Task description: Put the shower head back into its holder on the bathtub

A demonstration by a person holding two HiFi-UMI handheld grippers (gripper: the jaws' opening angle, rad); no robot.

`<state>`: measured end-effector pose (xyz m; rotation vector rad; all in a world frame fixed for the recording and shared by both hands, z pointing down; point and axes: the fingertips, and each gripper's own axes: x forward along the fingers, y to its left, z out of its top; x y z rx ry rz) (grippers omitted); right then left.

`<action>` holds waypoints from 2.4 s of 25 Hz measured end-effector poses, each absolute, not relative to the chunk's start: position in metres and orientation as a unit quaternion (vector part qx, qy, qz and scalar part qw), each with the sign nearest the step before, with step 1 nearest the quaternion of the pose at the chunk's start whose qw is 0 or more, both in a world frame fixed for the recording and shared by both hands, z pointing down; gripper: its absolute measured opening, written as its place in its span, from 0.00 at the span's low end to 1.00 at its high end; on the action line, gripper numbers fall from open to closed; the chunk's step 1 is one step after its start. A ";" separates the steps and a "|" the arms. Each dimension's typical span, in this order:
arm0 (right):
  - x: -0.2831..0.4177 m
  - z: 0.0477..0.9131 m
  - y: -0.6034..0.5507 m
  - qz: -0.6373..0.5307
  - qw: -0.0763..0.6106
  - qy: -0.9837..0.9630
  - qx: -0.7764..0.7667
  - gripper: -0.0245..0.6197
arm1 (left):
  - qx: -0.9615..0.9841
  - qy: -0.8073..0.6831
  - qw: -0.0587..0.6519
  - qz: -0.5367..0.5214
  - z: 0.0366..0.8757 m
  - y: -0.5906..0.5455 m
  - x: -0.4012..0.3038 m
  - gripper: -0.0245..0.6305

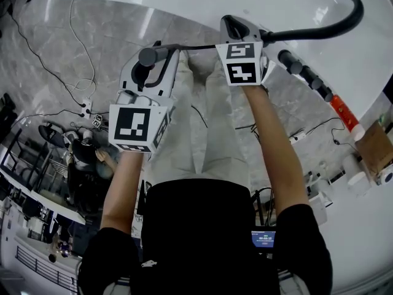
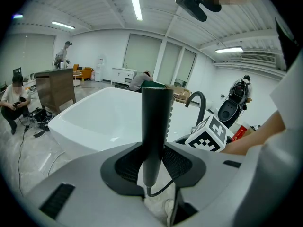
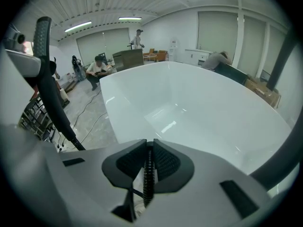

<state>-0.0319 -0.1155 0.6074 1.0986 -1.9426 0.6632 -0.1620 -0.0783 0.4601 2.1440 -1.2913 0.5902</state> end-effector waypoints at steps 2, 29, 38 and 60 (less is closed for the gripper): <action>-0.031 0.607 -0.115 0.260 0.394 -0.766 0.437 0.12 | 0.800 -0.482 0.282 0.220 0.461 -0.077 -0.161 0.26; 0.010 0.608 -0.046 0.293 0.366 -0.752 0.463 0.26 | 0.815 -0.457 0.274 0.229 0.466 -0.063 -0.131 0.26; 0.030 0.647 -0.014 0.323 0.386 -0.728 0.465 0.26 | 0.824 -0.436 0.271 0.239 0.481 -0.053 -0.114 0.26; 0.033 0.749 -0.006 0.359 0.422 -0.695 0.459 0.28 | 0.826 -0.423 0.275 0.253 0.510 -0.045 -0.120 0.26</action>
